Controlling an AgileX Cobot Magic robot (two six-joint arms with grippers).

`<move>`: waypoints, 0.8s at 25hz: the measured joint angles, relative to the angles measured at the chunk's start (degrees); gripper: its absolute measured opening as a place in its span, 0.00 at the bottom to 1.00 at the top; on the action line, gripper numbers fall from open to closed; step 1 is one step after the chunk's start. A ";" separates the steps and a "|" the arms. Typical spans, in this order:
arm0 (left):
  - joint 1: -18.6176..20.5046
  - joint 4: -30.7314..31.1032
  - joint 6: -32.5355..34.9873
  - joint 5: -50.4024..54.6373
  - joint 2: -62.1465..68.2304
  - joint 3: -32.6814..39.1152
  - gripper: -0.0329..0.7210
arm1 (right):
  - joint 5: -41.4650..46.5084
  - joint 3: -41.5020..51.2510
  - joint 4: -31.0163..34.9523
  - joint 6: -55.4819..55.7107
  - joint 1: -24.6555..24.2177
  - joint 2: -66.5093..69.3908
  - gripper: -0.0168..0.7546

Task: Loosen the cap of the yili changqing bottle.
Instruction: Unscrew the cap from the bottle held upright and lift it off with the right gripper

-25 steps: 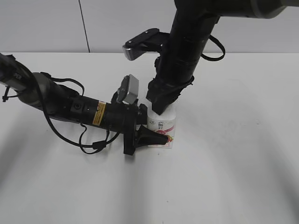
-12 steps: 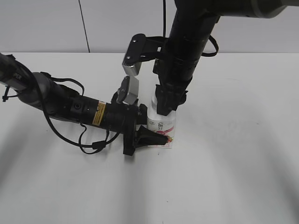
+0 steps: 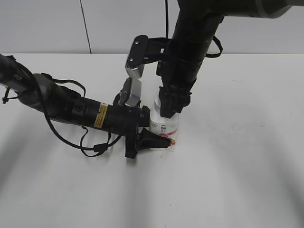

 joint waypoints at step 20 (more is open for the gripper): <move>0.00 0.24 -0.23 -0.17 0.00 0.00 0.55 | 6.43 -4.49 -1.34 2.76 0.00 -1.78 0.52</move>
